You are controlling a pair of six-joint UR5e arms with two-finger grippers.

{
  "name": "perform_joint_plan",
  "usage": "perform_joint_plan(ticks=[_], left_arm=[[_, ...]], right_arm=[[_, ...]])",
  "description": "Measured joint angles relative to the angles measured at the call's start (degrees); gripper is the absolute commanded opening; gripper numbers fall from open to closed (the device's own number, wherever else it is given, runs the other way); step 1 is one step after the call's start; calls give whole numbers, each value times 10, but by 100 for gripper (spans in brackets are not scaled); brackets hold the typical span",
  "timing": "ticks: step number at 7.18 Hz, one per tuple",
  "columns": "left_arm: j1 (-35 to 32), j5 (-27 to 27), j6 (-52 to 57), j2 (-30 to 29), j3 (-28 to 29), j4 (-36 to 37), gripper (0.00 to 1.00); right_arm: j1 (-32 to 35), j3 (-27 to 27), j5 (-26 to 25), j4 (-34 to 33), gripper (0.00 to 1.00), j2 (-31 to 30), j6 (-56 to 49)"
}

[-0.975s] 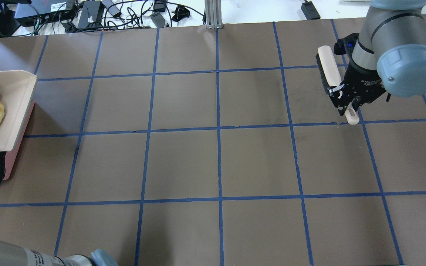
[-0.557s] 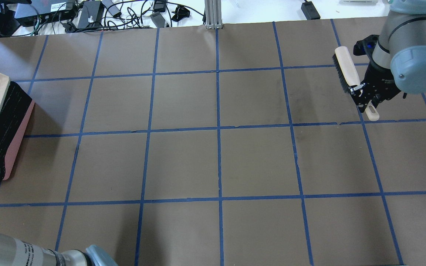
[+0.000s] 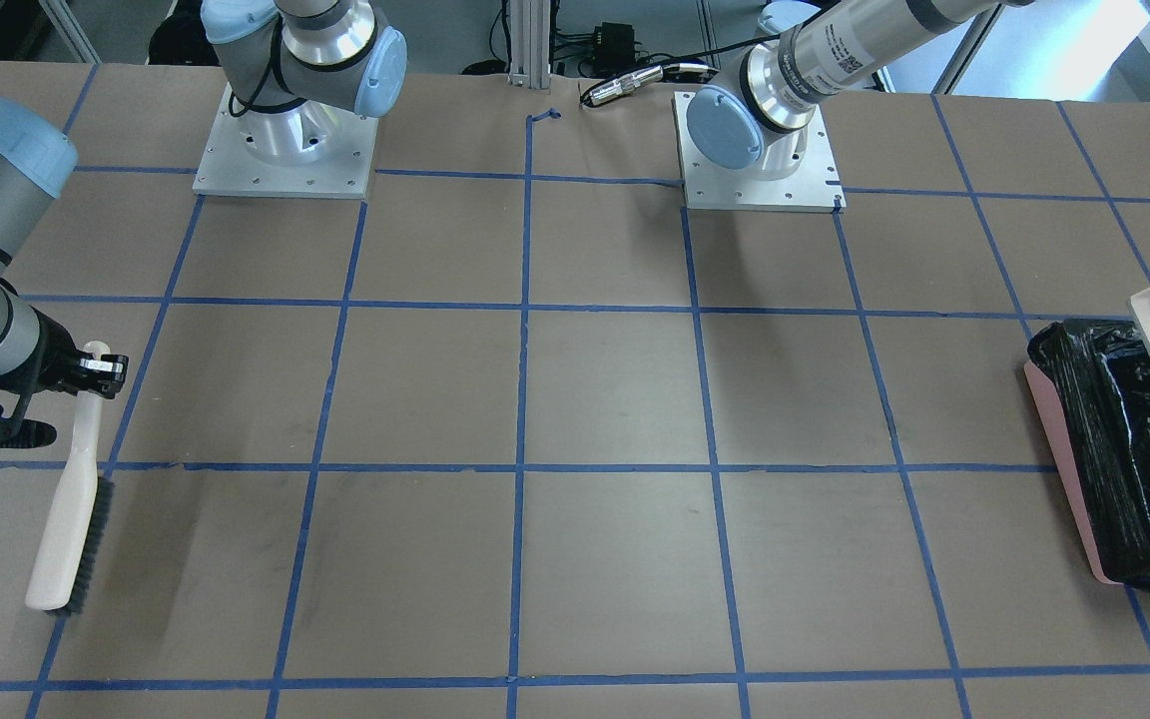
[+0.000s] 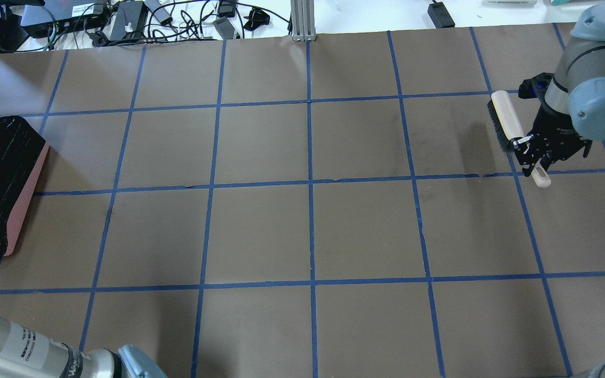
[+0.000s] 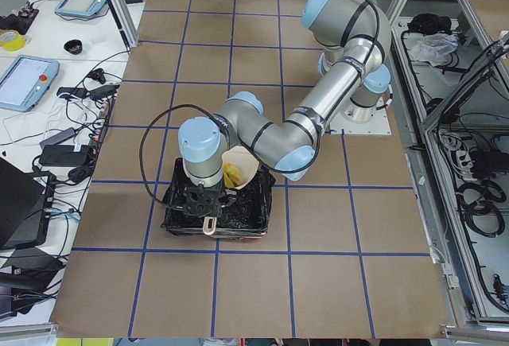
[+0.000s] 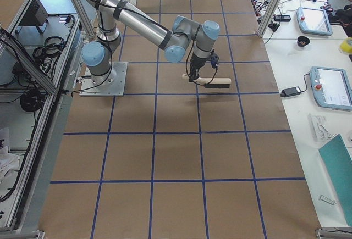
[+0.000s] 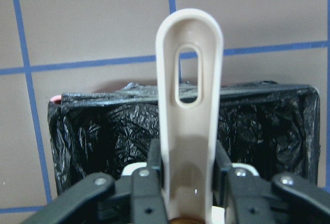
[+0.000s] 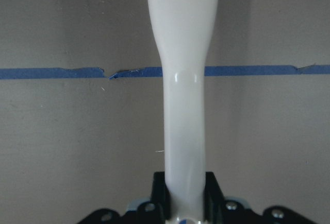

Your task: Sweep and dump trash into bin

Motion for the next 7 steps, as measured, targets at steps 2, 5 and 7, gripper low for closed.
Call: perform_joint_plan(ticks=[2, 5, 7], left_arm=[[12, 15, 25, -39, 48, 18, 0], [16, 43, 67, -76, 66, 97, 0], [16, 68, 72, -84, 61, 150, 0]], right_arm=[[-1, 2, 4, -1, 0, 12, 1], [0, 3, 6, -25, 0, 23, 2], [0, 8, 22, -39, 0, 24, 6]])
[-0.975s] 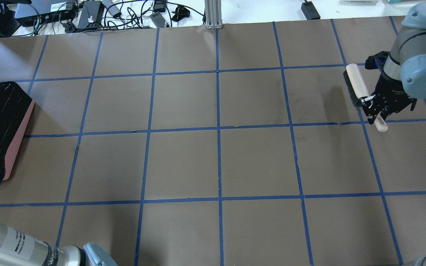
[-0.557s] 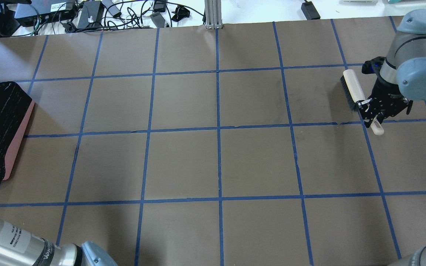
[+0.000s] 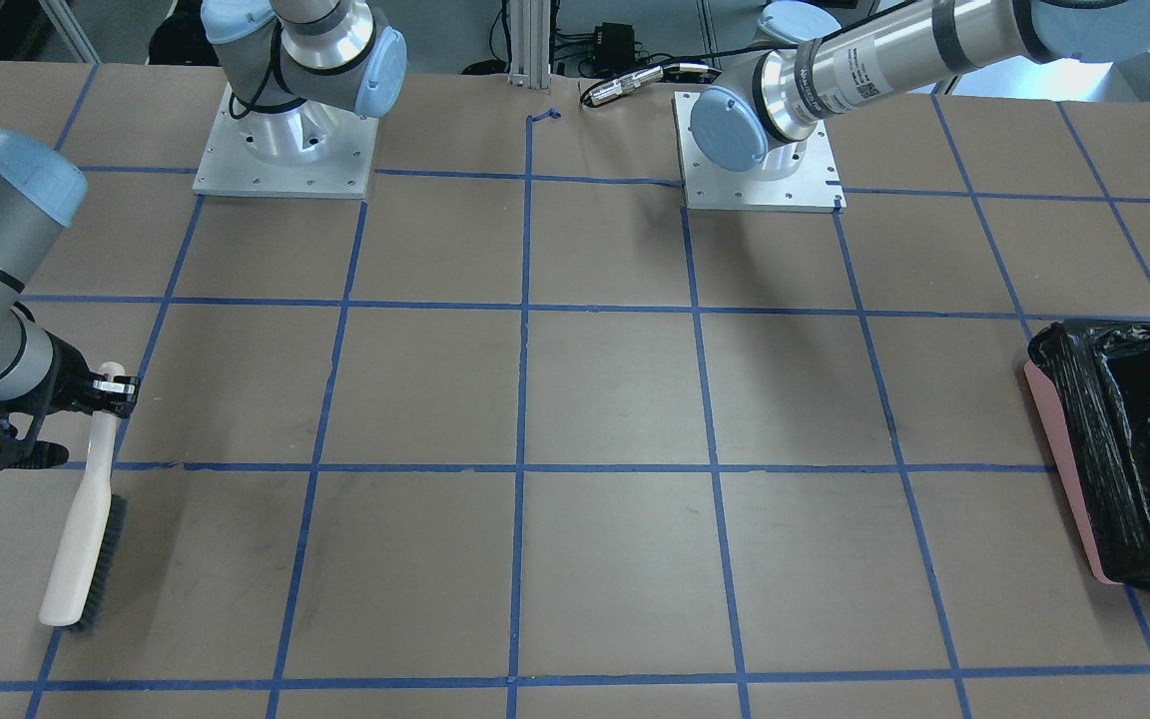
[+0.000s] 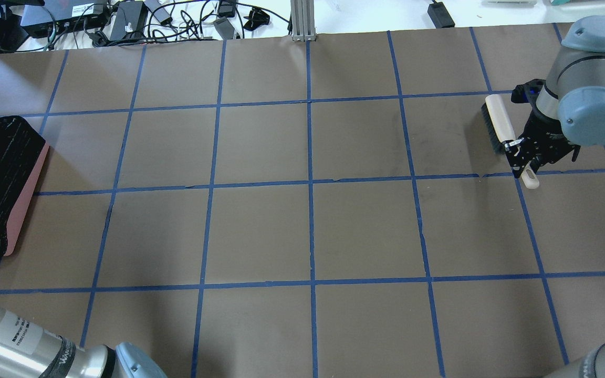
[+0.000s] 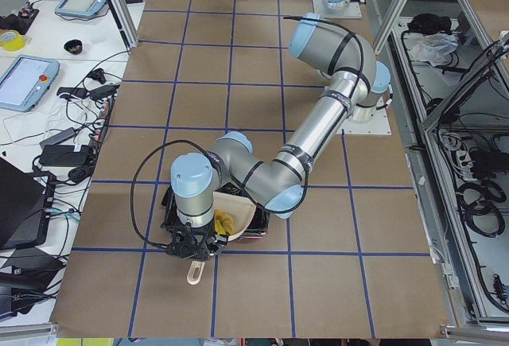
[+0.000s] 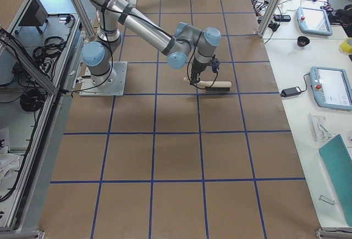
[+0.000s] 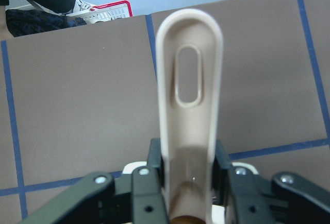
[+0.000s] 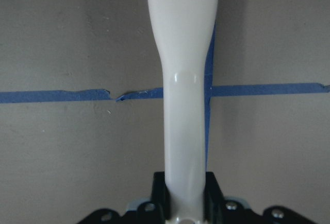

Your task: Sweep and dump trash into bin

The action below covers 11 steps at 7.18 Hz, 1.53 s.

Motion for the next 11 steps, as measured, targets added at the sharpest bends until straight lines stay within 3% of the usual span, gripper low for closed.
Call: perform_joint_plan(ticks=[5, 11], left_arm=[[-43, 124, -33, 26, -83, 125, 0], [-69, 180, 30, 30, -115, 240, 0]], right_arm=[[1, 28, 3, -69, 0, 0, -5], [1, 30, 7, -81, 0, 9, -7]])
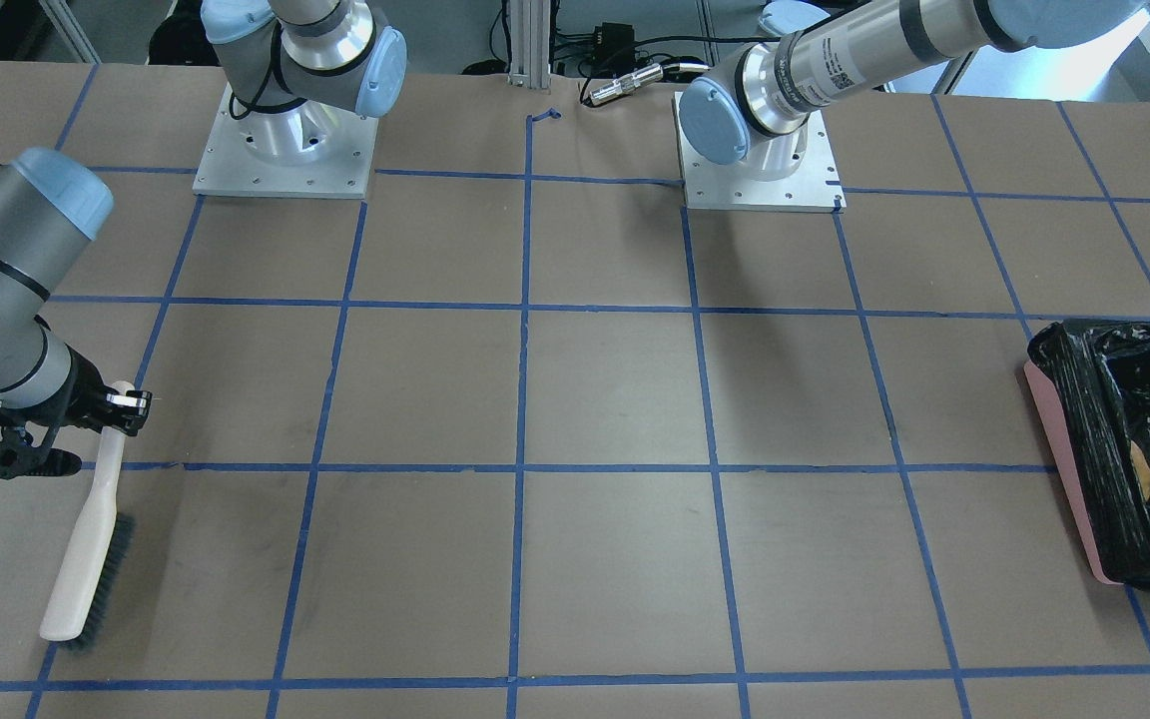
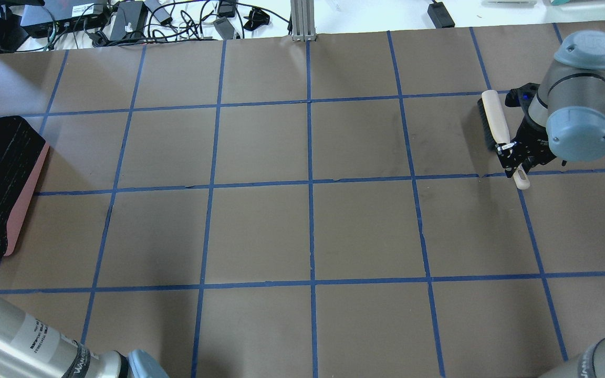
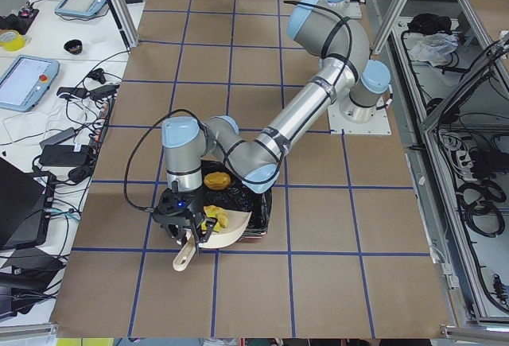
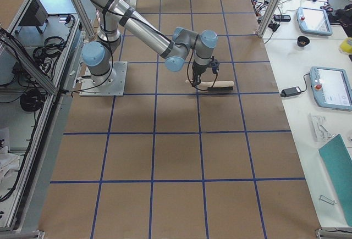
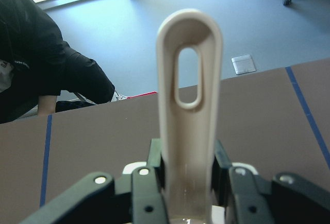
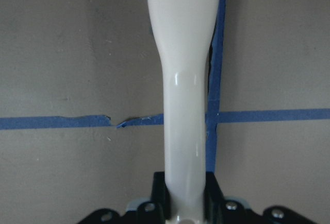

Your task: Sweep and dump trash into bin

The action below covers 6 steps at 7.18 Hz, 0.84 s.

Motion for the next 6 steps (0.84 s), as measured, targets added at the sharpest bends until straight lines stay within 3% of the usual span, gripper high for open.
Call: perform_joint_plan(ticks=[3, 4, 6], left_arm=[[-5, 40, 110, 2, -58, 143, 0], [-12, 48, 126, 4, -63, 164, 0], [-27, 58, 133, 10, -67, 177, 0]], right_arm=[[0, 0, 1, -4, 20, 0, 1], [0, 0, 1, -4, 29, 0, 0], [0, 0, 2, -4, 37, 0, -5]])
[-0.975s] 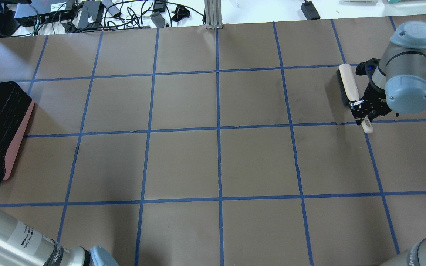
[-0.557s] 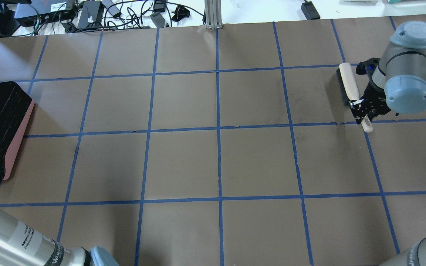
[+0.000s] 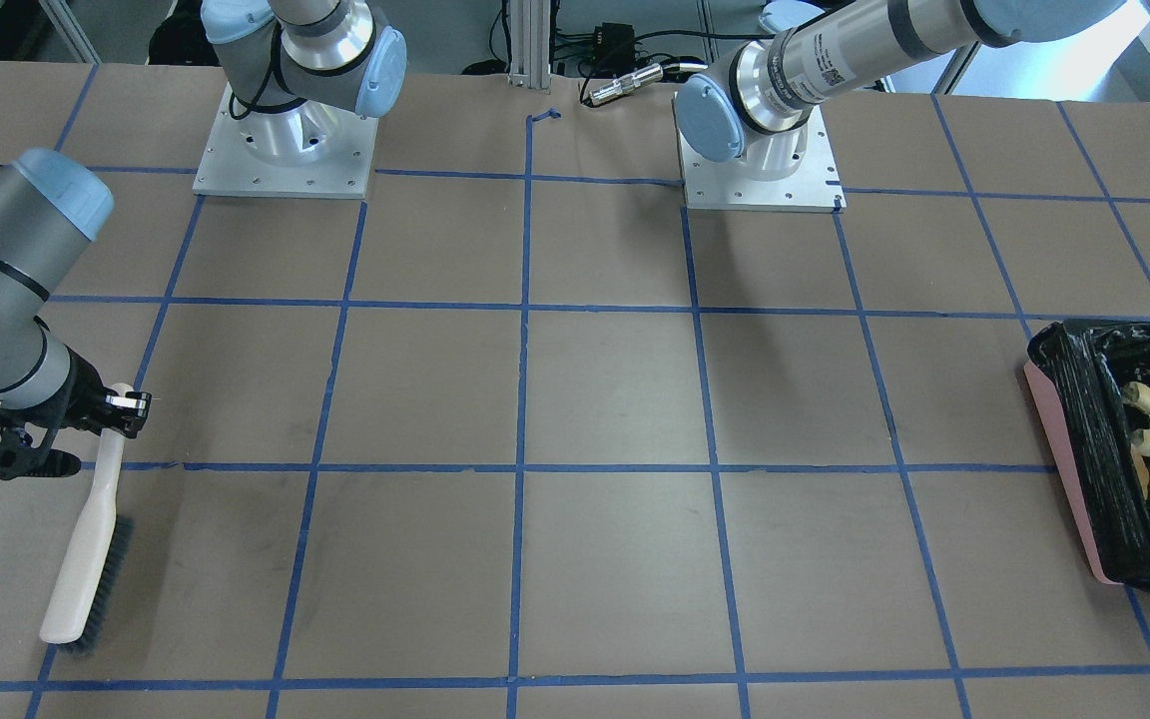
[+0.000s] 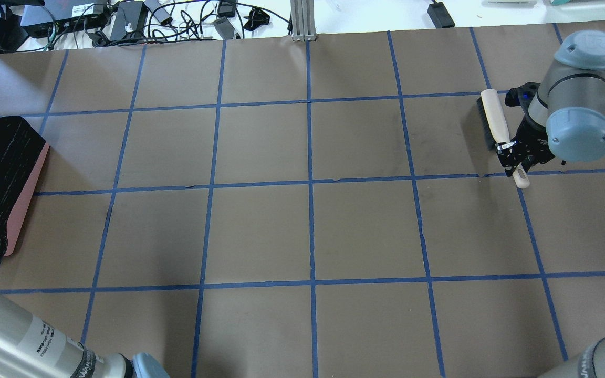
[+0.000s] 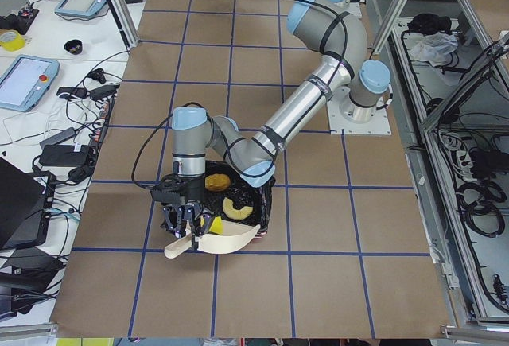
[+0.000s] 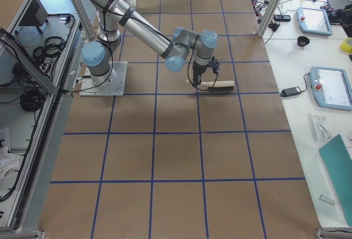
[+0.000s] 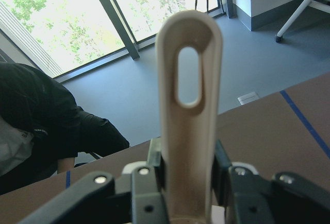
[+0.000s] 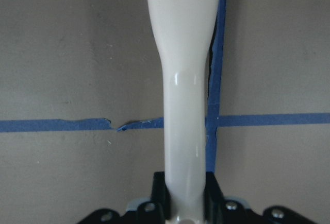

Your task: Sweep and dump trash into bin

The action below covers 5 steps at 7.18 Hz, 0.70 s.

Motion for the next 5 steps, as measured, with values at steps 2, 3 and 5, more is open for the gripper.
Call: perform_joint_plan(ticks=[2, 3, 5], left_arm=[[-8, 3, 2, 1, 0, 8, 0], [-12, 4, 2, 2, -2, 15, 0], [-18, 5, 3, 3, -8, 34, 0]], right_arm=[[0, 0, 1, 1, 57, 0, -1], [0, 0, 1, 1, 81, 0, -1], [0, 0, 0, 0, 100, 0, -15]])
